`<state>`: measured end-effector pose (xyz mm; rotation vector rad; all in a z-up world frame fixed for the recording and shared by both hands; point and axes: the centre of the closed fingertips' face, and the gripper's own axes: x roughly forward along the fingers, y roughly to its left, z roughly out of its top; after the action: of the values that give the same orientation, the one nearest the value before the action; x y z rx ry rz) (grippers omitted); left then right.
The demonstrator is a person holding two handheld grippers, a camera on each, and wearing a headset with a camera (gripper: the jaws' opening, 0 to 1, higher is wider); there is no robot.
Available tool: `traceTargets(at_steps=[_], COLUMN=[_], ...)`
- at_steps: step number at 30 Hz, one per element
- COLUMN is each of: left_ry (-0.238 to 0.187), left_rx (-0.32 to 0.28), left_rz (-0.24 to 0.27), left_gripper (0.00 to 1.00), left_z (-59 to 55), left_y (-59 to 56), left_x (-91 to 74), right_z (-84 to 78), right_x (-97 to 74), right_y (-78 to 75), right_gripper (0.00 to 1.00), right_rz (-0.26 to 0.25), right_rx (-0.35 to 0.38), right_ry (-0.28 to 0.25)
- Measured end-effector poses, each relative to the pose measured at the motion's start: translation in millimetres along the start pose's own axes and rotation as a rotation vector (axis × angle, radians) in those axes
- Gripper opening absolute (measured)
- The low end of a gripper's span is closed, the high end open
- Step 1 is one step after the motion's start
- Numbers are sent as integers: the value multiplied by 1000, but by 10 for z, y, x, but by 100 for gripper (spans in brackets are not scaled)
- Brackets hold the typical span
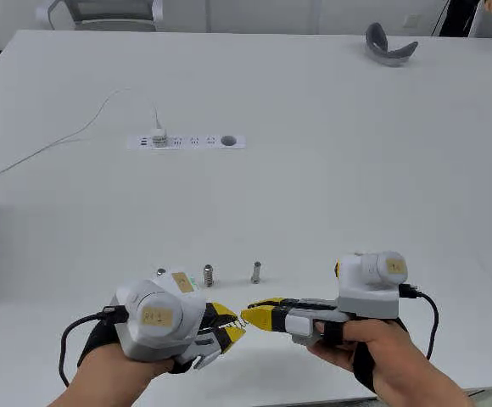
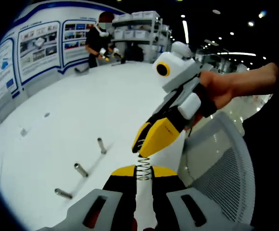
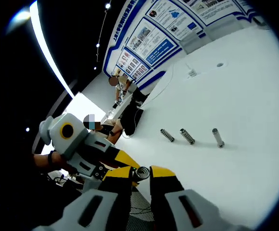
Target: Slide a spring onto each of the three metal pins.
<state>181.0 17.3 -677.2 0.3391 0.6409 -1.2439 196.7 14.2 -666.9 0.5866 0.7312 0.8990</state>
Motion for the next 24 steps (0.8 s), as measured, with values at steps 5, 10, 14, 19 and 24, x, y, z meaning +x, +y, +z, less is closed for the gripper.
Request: traceTargets(at_steps=[5, 10, 14, 19, 24], left_ry=[-1, -29, -60, -84, -92], left_rx=[18, 13, 10, 23, 40], left_rz=[-17, -42, -69, -96, -113], left_gripper=[11, 11, 10, 10, 10], left_z=[18, 110, 213, 313, 365], left_y=[-6, 14, 39, 47, 44], left_x=[9, -19, -42, -58, -60], right_z=[20, 101, 183, 247, 252], right_x=[12, -18, -46, -68, -95], right_y=[77, 134, 213, 274, 292], right_gripper=[13, 12, 12, 12, 13], right_rz=[29, 59, 77, 87, 103], right_rx=[-23, -105, -248, -402, -542], right_ry=[30, 84, 157, 261, 372])
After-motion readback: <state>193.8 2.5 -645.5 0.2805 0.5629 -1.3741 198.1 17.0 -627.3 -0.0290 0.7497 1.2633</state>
